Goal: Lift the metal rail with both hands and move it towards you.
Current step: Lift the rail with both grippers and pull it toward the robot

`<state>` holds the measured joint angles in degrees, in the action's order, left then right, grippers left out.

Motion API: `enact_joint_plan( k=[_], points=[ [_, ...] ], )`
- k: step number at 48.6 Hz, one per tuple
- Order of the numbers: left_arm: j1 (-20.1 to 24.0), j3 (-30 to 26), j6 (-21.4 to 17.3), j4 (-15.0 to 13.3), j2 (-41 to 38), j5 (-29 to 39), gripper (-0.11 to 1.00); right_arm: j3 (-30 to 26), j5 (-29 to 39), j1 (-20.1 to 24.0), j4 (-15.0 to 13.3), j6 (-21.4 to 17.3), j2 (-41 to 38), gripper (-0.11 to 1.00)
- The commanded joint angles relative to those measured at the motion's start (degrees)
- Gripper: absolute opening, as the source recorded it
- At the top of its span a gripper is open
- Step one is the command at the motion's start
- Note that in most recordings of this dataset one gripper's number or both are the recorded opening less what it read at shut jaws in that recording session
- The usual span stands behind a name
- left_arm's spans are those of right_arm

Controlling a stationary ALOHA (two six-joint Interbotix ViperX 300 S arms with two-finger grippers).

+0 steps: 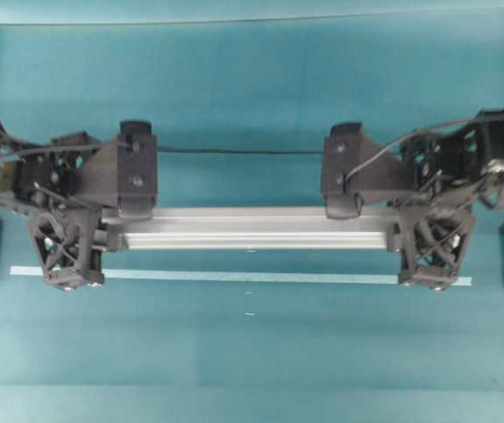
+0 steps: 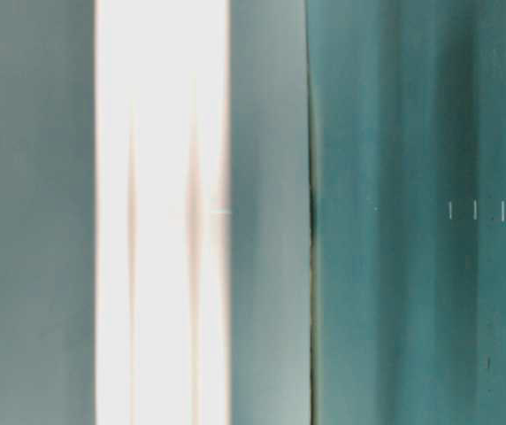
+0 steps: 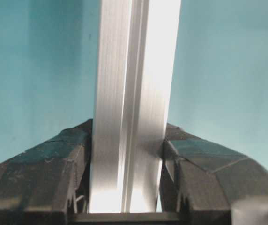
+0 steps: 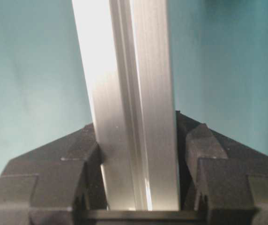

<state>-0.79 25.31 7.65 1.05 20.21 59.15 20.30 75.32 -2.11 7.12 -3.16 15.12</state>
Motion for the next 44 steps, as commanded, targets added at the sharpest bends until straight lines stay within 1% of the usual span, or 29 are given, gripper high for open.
enact_joint_plan(
  k=[1,7,15,25,29,33,44],
  points=[
    [0.35,-5.10,0.70,0.09,1.32,2.64,0.30,-3.96,2.99,-0.88,0.62,-2.81,0.44,0.37],
    [0.35,-9.32,0.97,0.09,1.14,7.65,0.30,-8.09,7.56,-0.88,0.62,-3.87,0.18,0.37],
    [0.26,-15.03,0.97,0.09,0.79,13.62,0.30,-13.45,12.48,-0.88,0.62,-7.38,-0.53,0.37],
    [0.26,-22.50,1.23,0.09,-1.23,22.06,0.30,-20.83,16.79,-0.35,0.62,-11.07,-1.32,0.37],
    [0.26,-24.96,1.32,0.09,-2.02,25.31,0.30,-23.03,18.28,0.26,0.62,-11.60,-1.67,0.37],
    [0.26,-26.98,1.41,0.09,-2.81,27.25,0.30,-24.79,19.07,0.70,0.62,-11.69,-2.11,0.37],
    [0.18,-29.36,1.41,0.09,-3.52,27.33,0.30,-25.93,19.34,0.70,0.62,-11.69,-2.72,0.37]
  ],
)
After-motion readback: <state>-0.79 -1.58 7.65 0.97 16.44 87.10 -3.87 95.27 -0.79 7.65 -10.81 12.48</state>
